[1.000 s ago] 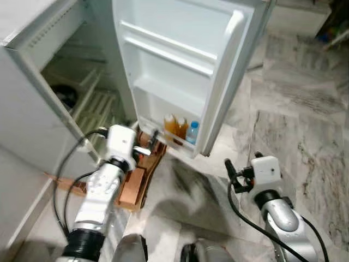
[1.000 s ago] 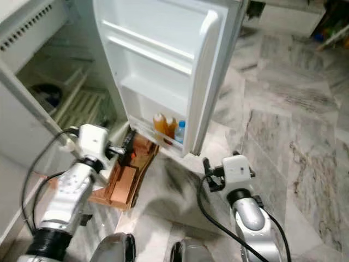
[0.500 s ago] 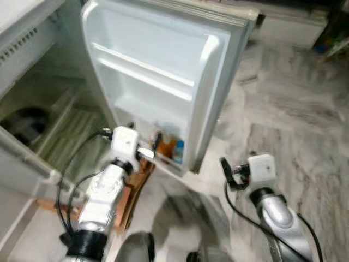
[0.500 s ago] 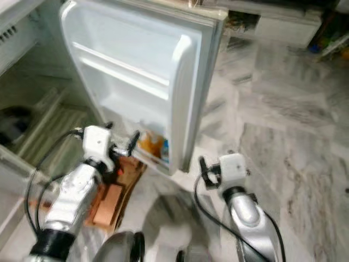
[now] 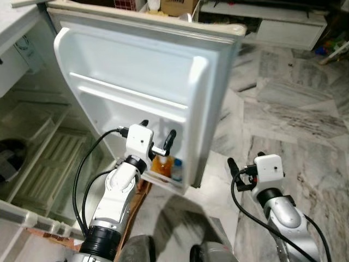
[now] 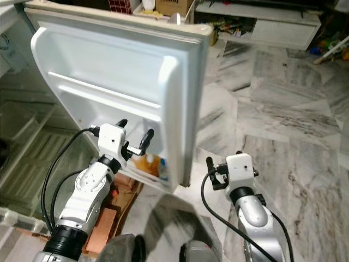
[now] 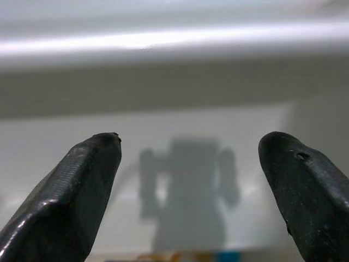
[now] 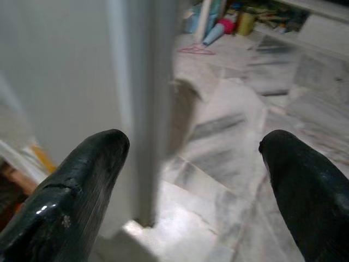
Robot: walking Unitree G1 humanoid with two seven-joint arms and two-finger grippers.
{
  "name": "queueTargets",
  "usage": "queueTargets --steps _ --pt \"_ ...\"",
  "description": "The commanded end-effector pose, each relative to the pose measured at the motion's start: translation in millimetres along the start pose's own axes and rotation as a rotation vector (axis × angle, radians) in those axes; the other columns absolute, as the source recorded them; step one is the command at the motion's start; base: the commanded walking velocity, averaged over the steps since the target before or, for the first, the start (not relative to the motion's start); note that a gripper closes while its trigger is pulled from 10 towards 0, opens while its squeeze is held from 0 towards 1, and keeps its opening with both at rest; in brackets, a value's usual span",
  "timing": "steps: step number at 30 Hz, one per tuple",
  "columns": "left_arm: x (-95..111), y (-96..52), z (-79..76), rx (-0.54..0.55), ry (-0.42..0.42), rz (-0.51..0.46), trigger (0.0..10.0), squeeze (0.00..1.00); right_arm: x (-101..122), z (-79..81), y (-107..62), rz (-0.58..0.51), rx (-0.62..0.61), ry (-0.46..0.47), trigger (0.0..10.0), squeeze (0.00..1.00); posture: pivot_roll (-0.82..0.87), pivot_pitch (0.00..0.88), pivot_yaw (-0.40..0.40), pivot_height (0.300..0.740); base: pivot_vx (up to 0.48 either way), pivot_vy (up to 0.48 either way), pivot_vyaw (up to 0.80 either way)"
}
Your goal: Restocking fridge
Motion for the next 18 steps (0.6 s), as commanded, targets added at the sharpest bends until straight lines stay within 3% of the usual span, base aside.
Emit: queueTargets --steps 1,6,10,12,18 --pt "0 1.0 -2.1 0.010 0.003 0.004 10.0 0.00 -5 -6.8 -2.3 0.016 -0.017 -0.005 10.0 0.00 0.01 0.144 0.008 0.740 0.000 0.000 0.00" --pt "3 -3.9 11.4 0.105 0.026 0.037 10.0 0.00 -6 -10.3 0.1 0.013 -0.016 -0.019 10.0 0.00 0.04 0.160 0.025 0.740 0.000 0.000 0.00" --pt "9 -21.0 22.5 0.145 0.050 0.038 10.0 0.00 -2 -10.0 5.4 -0.005 -0.018 -0.010 10.0 0.00 0.05 0.177 0.034 0.740 0.000 0.000 0.00" --pt "-3 -32.1 26.6 0.179 0.060 0.074 10.0 0.00 2 -9.6 10.8 -0.031 -0.015 -0.005 10.0 0.00 0.05 0.169 0.030 0.740 0.000 0.000 0.00" --pt "-7 -36.2 20.1 0.172 0.055 0.094 10.0 0.00 1 -8.2 18.2 -0.025 -0.020 -0.005 10.0 0.00 0.06 0.148 0.007 0.740 0.000 0.000 0.00"
Point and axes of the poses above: a point about 5 cm out from each wrist's last joint towards the gripper, its own y axis pointing out of the wrist towards the gripper, its own x axis along the axis of the wrist's last joint, z = x × y, the point moved 2 cm from there along y, pointing out of the wrist towards the gripper, and after that the axes turned 11 degrees about -y, right-handed, at the moved point
